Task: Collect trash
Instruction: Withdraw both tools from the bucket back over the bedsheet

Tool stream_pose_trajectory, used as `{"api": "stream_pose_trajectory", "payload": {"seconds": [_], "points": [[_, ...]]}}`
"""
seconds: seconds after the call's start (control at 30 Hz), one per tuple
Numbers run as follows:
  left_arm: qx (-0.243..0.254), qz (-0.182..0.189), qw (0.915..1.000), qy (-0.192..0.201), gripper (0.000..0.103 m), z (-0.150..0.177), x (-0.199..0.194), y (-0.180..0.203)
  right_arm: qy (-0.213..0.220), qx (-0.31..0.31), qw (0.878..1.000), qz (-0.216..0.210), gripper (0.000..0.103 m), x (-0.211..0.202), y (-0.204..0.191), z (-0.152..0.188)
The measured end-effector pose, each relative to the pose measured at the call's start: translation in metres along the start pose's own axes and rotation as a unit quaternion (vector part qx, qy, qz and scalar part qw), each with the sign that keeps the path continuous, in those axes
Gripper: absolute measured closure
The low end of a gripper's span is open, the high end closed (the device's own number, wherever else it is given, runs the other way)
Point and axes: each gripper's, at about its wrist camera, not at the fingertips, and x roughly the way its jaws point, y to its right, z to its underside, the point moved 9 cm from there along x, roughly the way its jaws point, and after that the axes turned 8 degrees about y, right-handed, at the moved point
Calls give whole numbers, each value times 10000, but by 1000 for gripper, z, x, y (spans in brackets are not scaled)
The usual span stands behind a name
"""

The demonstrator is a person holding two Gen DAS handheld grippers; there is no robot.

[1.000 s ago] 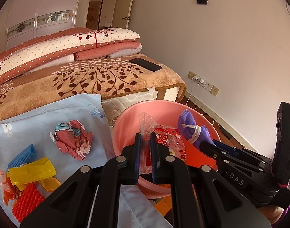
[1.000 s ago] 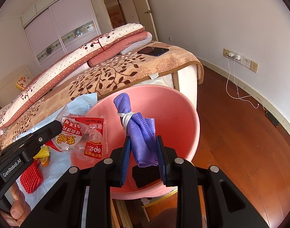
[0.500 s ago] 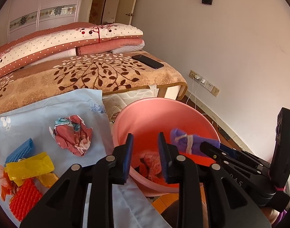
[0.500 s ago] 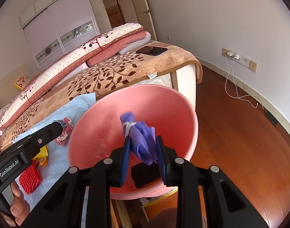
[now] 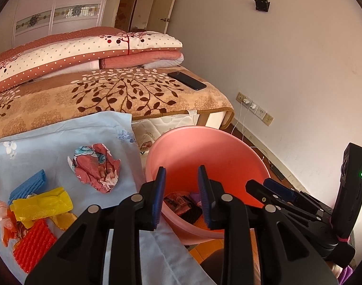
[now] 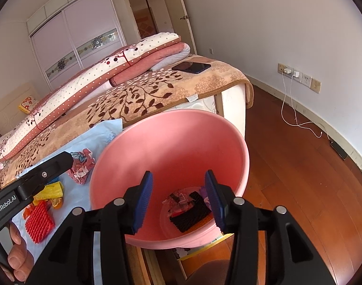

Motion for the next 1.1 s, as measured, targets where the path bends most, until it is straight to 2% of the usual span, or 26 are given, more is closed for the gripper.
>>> {"api": "stream_pose_trajectory", "payload": {"seconds": [0.37,1.1], "points": [[-158,-24,9997,173,75,-9,-21,-13,48,-96,9998,-163,57,-12,-22,-2],[-363,-347,9980,394,75,-12,-69,-62,-46,-463,9968,-651,57,-27,-83,13]]}}
